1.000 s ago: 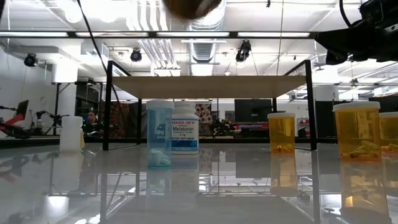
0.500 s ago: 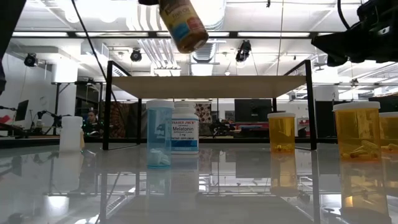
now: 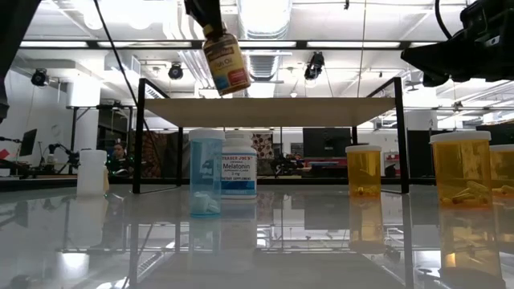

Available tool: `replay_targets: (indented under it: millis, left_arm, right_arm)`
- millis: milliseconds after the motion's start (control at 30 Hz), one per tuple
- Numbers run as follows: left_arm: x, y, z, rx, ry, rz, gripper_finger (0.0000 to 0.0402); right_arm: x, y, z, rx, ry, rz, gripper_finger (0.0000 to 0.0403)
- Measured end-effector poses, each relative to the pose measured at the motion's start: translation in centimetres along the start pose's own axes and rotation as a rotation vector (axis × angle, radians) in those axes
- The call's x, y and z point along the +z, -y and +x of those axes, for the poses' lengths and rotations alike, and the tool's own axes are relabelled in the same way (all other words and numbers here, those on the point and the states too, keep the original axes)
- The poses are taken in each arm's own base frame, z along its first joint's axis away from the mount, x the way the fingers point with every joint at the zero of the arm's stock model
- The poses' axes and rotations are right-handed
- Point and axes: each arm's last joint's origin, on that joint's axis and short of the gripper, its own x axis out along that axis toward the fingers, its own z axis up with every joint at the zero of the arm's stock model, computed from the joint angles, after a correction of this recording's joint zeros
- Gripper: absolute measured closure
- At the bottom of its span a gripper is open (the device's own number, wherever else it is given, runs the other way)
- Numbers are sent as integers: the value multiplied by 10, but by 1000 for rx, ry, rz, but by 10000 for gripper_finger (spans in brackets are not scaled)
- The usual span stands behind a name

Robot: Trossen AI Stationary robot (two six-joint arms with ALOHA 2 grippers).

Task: Pick and place medicine bottles onto shelf by color
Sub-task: Put the yellow pill bottle on the shelf

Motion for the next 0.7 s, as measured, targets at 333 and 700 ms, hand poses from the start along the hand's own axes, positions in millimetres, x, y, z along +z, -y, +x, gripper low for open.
replay_targets:
  millis: [333, 700]
  left_arm:
    - [-3, -4, 18, 10, -70, -115, 193]
    - [-7, -2, 31, -29, -129, -164, 189]
  right_arm:
    - [0, 0, 0, 0, -1, 0, 369]
    - [0, 0, 0, 0, -1, 0, 369]
